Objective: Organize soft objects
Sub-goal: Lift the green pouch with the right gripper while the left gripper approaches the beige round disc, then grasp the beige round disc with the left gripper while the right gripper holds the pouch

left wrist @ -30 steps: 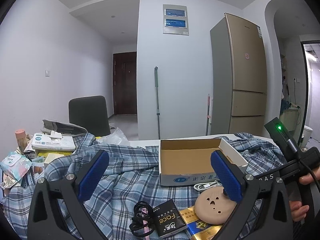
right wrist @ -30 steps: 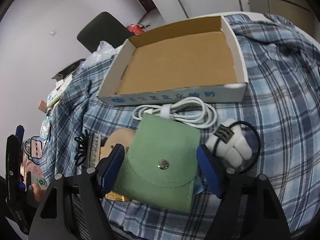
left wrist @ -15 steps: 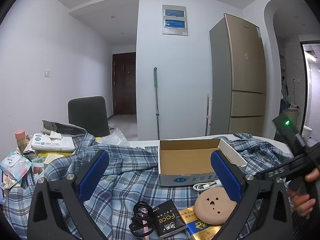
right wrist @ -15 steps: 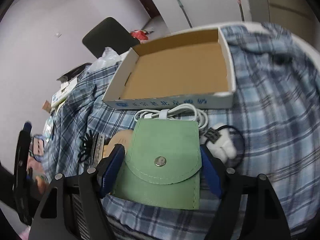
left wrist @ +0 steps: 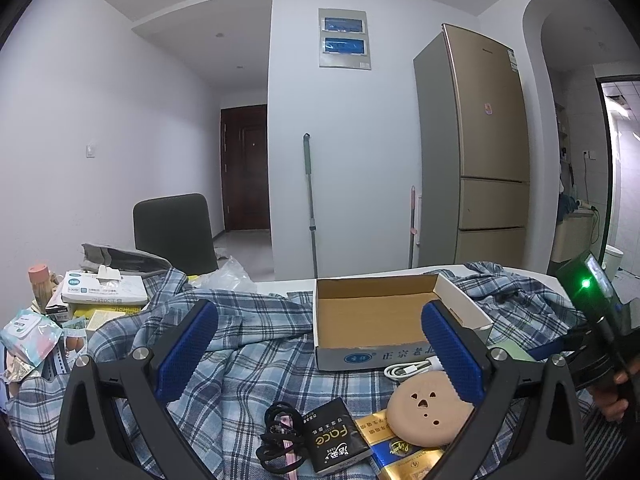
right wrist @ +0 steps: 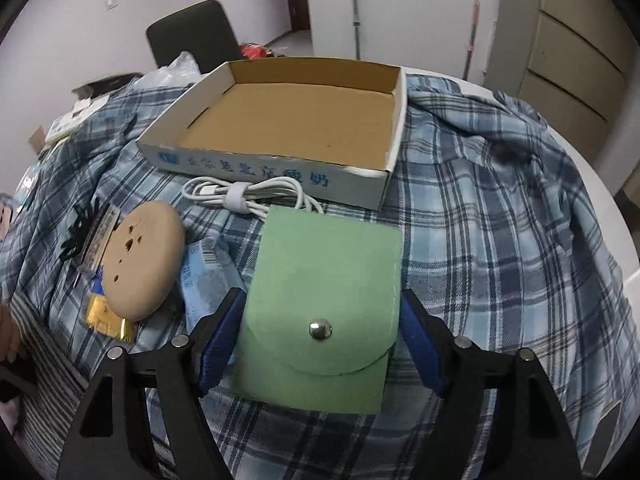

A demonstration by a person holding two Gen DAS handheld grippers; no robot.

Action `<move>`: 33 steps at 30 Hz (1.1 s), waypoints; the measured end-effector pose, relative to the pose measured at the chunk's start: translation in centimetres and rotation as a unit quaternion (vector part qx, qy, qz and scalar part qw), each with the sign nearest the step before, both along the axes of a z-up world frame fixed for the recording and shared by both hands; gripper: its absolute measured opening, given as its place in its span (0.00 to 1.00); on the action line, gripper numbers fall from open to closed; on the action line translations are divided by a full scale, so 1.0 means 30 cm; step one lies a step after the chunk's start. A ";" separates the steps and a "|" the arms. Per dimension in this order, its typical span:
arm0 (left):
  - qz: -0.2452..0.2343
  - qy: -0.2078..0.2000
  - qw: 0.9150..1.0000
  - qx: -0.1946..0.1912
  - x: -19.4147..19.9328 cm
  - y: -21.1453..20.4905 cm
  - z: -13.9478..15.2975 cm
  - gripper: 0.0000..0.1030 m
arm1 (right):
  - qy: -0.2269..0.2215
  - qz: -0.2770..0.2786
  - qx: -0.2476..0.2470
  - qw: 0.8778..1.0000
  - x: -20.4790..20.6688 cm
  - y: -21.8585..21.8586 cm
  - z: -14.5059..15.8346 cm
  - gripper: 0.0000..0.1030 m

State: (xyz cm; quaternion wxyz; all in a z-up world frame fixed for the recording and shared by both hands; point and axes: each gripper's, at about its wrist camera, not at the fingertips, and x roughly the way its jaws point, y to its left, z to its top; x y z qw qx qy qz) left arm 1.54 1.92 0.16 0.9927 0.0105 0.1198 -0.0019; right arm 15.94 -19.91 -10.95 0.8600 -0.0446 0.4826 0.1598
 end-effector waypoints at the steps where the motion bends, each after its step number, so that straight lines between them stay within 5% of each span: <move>1: 0.000 0.002 1.000 0.001 0.002 -0.002 -0.001 1.00 | 0.000 -0.004 0.005 1.000 0.001 -0.004 -0.002 0.75; 12: -0.005 0.012 1.000 0.009 0.012 -0.013 -0.010 1.00 | -0.015 -0.019 0.027 0.999 -0.015 -0.019 0.003 0.69; 18: -0.058 0.069 0.996 0.017 0.058 -0.039 -0.018 1.00 | -0.088 -0.024 0.045 0.995 -0.069 -0.045 0.082 0.69; 24: -0.143 0.148 0.978 0.038 0.125 -0.121 -0.045 1.00 | -0.089 -0.018 0.044 0.995 -0.071 -0.041 0.080 0.69; 33: -0.245 0.278 0.928 0.043 0.251 -0.224 -0.174 1.00 | -0.077 -0.013 0.059 0.995 -0.074 -0.051 0.065 0.69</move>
